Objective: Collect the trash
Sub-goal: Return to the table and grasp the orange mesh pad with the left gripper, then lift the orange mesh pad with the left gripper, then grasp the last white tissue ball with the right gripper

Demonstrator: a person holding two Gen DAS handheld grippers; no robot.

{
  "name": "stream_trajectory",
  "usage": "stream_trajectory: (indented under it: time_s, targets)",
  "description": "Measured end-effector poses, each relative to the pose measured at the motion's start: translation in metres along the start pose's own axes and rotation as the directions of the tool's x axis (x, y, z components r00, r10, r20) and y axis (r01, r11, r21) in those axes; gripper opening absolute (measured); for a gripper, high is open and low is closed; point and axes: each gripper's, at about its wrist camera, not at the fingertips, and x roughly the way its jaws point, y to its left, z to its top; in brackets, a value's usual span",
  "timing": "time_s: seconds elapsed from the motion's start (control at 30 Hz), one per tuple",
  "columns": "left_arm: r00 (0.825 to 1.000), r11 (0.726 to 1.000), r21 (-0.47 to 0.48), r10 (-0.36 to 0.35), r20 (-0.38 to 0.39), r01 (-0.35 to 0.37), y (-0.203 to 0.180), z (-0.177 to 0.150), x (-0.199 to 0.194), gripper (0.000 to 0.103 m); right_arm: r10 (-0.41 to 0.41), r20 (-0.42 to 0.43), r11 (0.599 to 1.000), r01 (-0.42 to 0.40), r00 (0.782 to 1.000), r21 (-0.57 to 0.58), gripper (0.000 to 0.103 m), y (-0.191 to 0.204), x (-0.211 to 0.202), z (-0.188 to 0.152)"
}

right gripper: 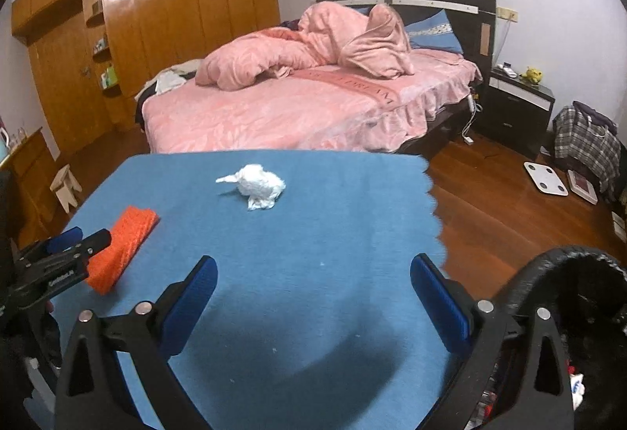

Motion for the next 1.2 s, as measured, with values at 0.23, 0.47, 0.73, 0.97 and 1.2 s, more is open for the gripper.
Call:
stream_trajectory:
  time_s: [0.23,0.47,0.73,0.97,1.2]
  targets:
    - [0.996,1.0,-0.018,-0.001,-0.084,-0.001,0.006,-0.013,0.025,0.06,0.005,-0.056,1.0,-0.005,0.998,-0.008,0.097,0.007,0.028,-0.011]
    - [0.996,1.0,-0.022,0.014,-0.088,-0.016,0.008,-0.014,0.024,0.022,0.014,-0.068,1.0,-0.014,0.998,-0.012,0.097,0.012,0.038,-0.011]
    - [1.0,1.0,-0.008,0.008,-0.03,-0.009,0.002,-0.002,0.016,0.019,0.027,-0.042,1.0,-0.026,0.999,0.005,0.097,0.014,0.055,0.012]
    - [1.0,0.999,-0.051,0.014,0.0,-0.014,0.007,0.022,0.024,0.019,0.03,-0.032,0.999,-0.029,0.999,0.022,0.097,0.022,0.088,0.044]
    - [0.999,0.999,-0.027,0.036,0.013,-0.036,0.001,0.045,0.043,0.019,0.038,-0.057,0.999,-0.04,0.998,-0.024,0.096,0.042,0.122,0.062]
